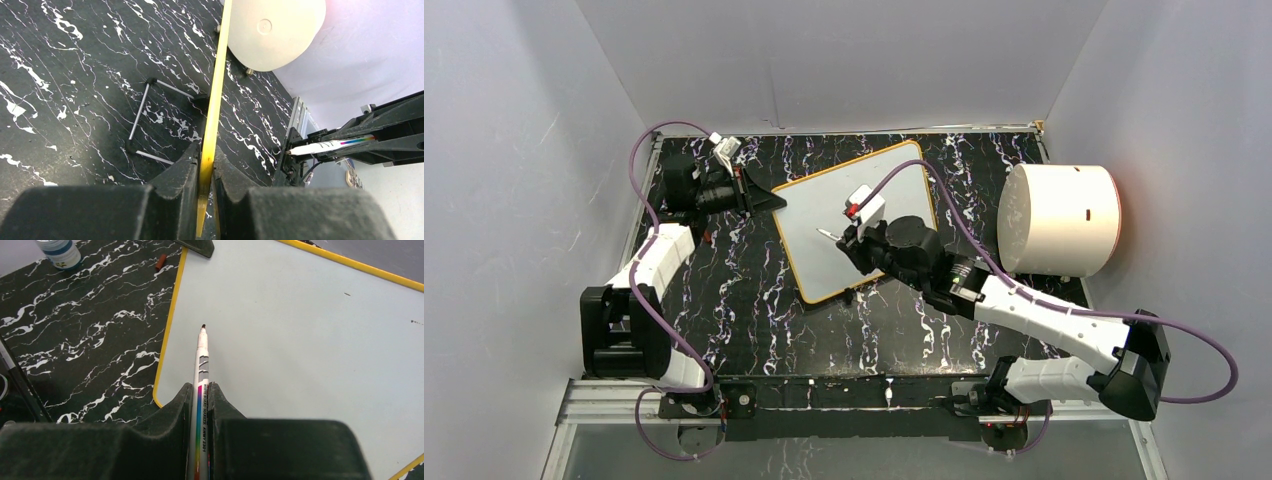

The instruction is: Write a sentence on the whiteboard

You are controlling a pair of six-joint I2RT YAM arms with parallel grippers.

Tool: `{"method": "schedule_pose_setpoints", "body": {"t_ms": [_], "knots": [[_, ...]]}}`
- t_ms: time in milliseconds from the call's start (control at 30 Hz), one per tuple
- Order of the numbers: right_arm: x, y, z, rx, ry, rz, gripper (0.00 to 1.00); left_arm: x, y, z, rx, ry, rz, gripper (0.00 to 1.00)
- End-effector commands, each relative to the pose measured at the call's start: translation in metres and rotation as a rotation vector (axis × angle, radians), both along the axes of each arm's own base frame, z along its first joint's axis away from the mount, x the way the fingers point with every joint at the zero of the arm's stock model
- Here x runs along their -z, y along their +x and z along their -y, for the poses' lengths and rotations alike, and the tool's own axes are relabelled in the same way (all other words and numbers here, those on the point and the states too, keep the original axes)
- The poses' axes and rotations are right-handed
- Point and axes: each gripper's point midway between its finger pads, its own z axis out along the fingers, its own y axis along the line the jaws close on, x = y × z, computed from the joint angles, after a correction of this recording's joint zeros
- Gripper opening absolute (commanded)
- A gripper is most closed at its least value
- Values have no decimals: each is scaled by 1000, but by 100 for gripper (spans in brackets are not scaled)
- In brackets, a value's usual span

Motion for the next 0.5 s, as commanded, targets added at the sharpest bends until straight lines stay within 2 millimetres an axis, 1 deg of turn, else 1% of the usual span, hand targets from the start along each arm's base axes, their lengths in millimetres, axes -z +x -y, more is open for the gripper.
{"method": "schedule_pose_setpoints", "body": {"t_ms": [0,167,300,333,467], "knots": [[-39,6,-5,56,53,73,0,-5,-7,-3,17,22,48,0],[-41,2,-10,89,19,107,0,-2,-14,-6,10,57,111,0],[-44,0,-18,105,9,121,0,3,-15,-9,-16,83,127,0],[-41,0,-19,108,-10,116,0,3,-14,-10,-27,89,130,0],[-42,-1,-22,132,-23,114,0,6,-12,-12,-56,106,132,0]]}}
